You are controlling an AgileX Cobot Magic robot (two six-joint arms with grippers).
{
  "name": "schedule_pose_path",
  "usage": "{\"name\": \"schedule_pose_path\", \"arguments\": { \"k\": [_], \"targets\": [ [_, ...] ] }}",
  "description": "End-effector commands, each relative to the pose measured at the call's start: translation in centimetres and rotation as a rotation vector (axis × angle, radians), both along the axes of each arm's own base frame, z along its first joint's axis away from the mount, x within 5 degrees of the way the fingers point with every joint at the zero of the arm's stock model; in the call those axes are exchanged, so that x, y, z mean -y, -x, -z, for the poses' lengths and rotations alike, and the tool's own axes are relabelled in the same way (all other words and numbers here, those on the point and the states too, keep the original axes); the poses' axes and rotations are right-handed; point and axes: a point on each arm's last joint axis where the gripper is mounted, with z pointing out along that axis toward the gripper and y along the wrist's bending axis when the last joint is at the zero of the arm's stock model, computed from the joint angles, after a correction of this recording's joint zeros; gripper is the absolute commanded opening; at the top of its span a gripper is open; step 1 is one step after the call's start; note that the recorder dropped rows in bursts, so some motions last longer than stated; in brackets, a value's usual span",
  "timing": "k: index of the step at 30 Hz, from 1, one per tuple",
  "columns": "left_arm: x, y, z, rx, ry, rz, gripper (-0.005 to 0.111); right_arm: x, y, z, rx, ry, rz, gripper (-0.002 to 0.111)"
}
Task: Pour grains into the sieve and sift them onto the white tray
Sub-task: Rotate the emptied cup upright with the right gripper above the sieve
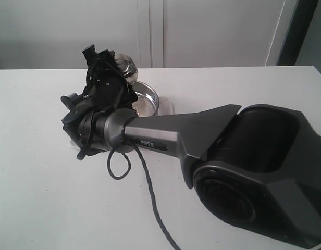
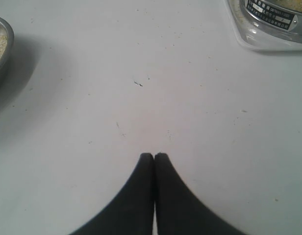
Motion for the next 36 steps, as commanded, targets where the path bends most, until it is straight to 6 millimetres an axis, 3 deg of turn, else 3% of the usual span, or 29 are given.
{"name": "schedule_pose_path", "arguments": {
  "k": [1,20,36],
  "targets": [
    [0.0,0.0,0.3,-0.007,0.014,-0.004,0.0,-0.5,0.3,-0.9,0.021,0.002,-0.031,0.0],
    [0.0,0.0,0.3,-0.007,0.014,-0.004,0.0,-0.3,0.5,-1.1,0.031,-0.012,0.003,0.0],
    [0.0,0.0,0.3,-0.007,0.014,-0.004,0.0,0.9,1.4,-3.9,-0.143,-0.408,0.114,0.0]
  ]
}}
